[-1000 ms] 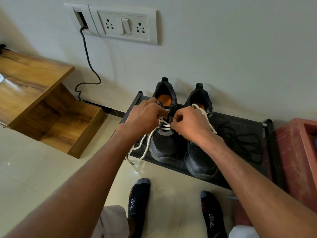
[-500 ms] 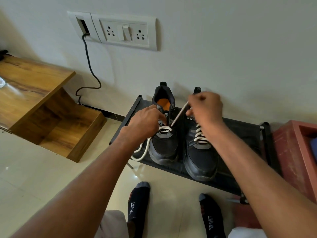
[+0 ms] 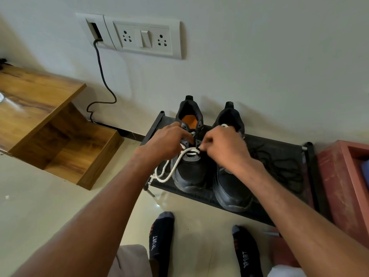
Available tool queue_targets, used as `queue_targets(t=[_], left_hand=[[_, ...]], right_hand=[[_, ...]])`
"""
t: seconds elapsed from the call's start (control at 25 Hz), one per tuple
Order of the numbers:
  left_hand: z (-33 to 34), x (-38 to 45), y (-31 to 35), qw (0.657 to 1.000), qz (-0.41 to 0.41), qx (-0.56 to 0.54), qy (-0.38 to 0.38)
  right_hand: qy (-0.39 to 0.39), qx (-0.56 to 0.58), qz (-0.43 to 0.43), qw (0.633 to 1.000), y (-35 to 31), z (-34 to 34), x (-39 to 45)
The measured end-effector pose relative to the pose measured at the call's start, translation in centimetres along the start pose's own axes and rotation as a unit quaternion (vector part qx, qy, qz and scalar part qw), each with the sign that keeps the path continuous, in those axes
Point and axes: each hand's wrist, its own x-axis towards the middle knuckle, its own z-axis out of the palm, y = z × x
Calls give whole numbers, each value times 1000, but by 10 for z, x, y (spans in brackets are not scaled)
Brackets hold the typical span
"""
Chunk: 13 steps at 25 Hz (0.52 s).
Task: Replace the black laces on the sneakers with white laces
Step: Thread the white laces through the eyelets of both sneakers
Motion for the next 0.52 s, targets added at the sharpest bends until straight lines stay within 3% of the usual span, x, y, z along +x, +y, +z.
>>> queue_targets(t=[0.04, 0.12, 0.2, 0.28, 0.4, 0.44, 0.52], left_hand=[[-1, 0, 1, 1000, 0, 0, 0], [-2, -1, 2, 1000, 3, -7, 0], [-2, -2, 0, 1000, 4, -15, -2], [-2, -2, -1, 1000, 4, -18, -1], [-3, -1, 0, 1000, 3, -14, 0], [-3, -2, 0, 1000, 2, -14, 1], [-4, -2, 1, 1000, 0, -16, 0]], right_hand=[[86, 44, 22, 995, 1, -8, 2], [285, 109, 51, 951, 6, -30, 7], [353, 55, 22, 934, 6, -39, 6], [261, 5, -49, 964, 2, -28, 3], [-3, -58, -47, 997, -9, 0, -5], [-25, -66, -36, 997, -9, 2, -4], [50, -34, -1, 998, -5, -12, 1]])
